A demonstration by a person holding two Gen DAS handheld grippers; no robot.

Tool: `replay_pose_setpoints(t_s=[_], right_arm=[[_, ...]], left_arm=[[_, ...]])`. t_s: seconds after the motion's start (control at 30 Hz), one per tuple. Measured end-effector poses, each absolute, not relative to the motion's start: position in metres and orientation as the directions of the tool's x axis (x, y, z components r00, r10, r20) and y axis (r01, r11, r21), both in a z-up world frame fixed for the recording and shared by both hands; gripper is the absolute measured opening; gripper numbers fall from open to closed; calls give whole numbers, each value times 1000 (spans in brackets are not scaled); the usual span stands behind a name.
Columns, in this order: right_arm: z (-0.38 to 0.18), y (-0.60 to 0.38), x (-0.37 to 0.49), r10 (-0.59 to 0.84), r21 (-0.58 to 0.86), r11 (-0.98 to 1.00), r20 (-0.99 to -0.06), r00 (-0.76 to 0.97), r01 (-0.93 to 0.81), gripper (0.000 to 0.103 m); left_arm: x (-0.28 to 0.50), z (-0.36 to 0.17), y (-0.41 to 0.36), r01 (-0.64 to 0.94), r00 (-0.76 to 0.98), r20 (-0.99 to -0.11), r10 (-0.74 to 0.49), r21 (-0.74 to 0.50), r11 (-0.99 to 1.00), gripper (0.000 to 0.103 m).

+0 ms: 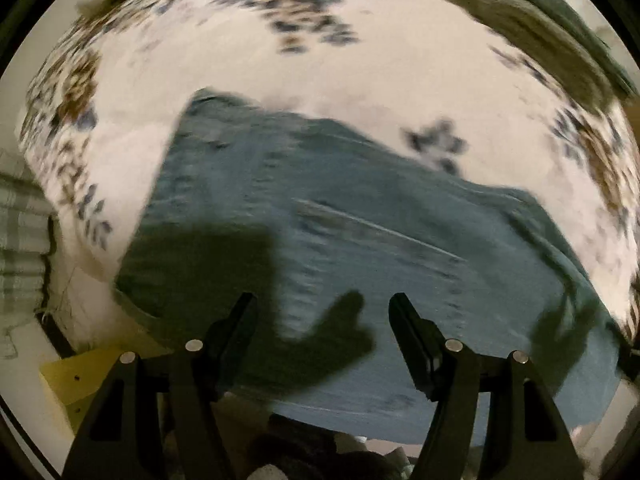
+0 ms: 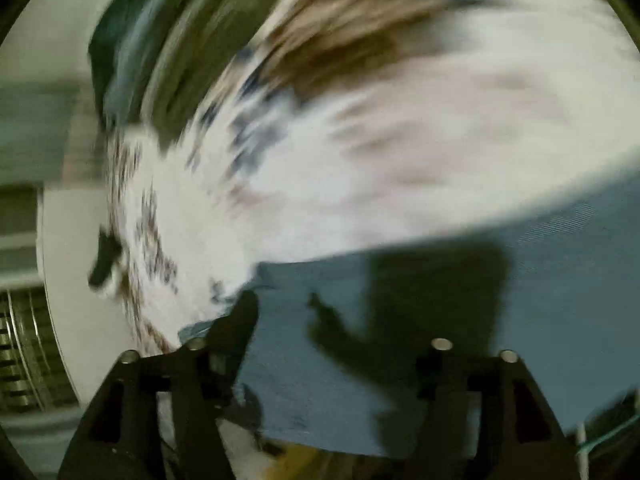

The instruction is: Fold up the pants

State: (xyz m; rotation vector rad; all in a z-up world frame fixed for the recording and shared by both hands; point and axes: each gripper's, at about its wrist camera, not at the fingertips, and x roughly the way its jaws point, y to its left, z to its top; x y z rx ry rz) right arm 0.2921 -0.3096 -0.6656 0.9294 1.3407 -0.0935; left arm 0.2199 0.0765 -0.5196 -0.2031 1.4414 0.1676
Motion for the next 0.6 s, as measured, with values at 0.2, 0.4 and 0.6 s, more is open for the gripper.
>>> replay_pose_setpoints(t_s=[0.2, 0.4, 0.6], right_arm=[[-669, -494, 106, 176, 370, 358, -929, 327, 857, 70], [-697, -599, 20, 85, 458, 204, -889, 450, 866, 70], [-725, -629, 26, 33, 604, 131, -795, 605, 786, 59]], left_arm=[[230, -535, -8, -63, 86, -995, -58, -63, 996, 66], [230, -562, -75, 50, 38, -991, -129, -127, 991, 66], [210, -586, -97, 123, 51, -997, -58, -51, 991, 83]])
